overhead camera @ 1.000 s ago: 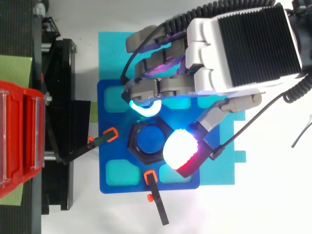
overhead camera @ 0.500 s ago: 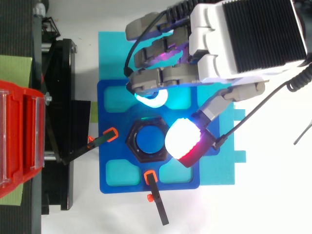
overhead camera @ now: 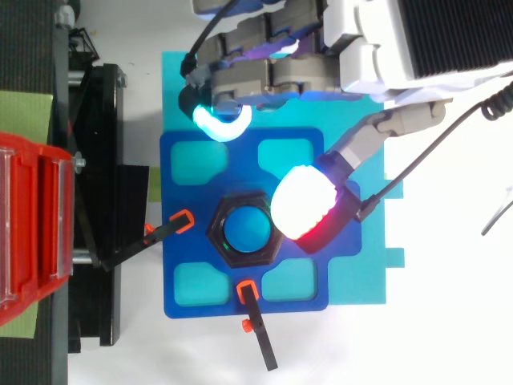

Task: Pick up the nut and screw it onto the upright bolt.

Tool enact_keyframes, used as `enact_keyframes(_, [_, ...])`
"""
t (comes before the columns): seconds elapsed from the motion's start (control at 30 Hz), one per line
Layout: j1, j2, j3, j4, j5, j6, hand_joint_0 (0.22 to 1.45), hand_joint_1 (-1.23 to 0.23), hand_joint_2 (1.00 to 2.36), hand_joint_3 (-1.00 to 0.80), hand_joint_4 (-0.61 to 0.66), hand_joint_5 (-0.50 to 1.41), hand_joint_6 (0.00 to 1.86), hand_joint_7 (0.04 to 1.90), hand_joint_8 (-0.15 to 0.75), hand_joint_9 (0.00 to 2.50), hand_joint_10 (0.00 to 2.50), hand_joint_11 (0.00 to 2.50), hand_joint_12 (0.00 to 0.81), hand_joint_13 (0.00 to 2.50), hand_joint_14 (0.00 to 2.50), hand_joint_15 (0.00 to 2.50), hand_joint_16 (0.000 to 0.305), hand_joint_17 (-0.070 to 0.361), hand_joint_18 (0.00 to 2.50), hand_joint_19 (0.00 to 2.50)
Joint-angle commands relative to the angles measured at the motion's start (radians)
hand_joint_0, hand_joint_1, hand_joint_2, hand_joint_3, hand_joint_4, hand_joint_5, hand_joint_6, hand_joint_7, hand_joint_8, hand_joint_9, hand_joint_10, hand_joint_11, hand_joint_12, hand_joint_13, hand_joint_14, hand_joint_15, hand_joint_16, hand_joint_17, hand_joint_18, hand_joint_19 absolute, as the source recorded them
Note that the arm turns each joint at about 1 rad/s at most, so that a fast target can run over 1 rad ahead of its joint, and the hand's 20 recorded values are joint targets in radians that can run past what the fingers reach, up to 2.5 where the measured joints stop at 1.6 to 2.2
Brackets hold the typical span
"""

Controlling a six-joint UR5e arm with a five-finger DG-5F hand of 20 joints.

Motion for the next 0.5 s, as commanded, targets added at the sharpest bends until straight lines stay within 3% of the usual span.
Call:
enact_keyframes(0.0, [0.008, 0.000, -0.001, 0.005, 0.002, -0.001, 0.52, -0.20, 1.00, -0.50, 0.26, -0.04, 0.50, 0.93, 0.230, 1.31, 0.00, 0.07, 0.170, 0.83, 0.00, 0.00, 0.012, 0.028, 0.44, 0.00])
enact_keyframes(0.17, [0.022, 0.000, -0.002, -0.007, 0.006, -0.003, 0.51, -0.20, 1.00, -0.50, 0.23, -0.07, 0.50, 0.81, 0.216, 1.21, 0.00, 0.02, 0.190, 0.77, 0.00, 0.00, 0.017, 0.038, 0.40, 0.00])
enact_keyframes(0.37, [0.051, 0.000, -0.040, 0.005, 0.054, -0.001, 0.50, -0.19, 1.00, -0.50, 0.21, -0.09, 0.50, 0.71, 0.213, 0.99, 0.00, 0.00, 0.209, 0.61, 0.00, 0.00, 0.022, 0.048, 0.28, 0.00])
enact_keyframes(0.47, [0.056, 0.000, -0.054, 0.020, 0.061, 0.000, 0.49, -0.17, 1.00, -0.50, 0.20, -0.10, 0.50, 0.68, 0.203, 0.90, 0.00, 0.00, 0.221, 0.54, 0.00, 0.00, 0.023, 0.053, 0.19, 0.00])
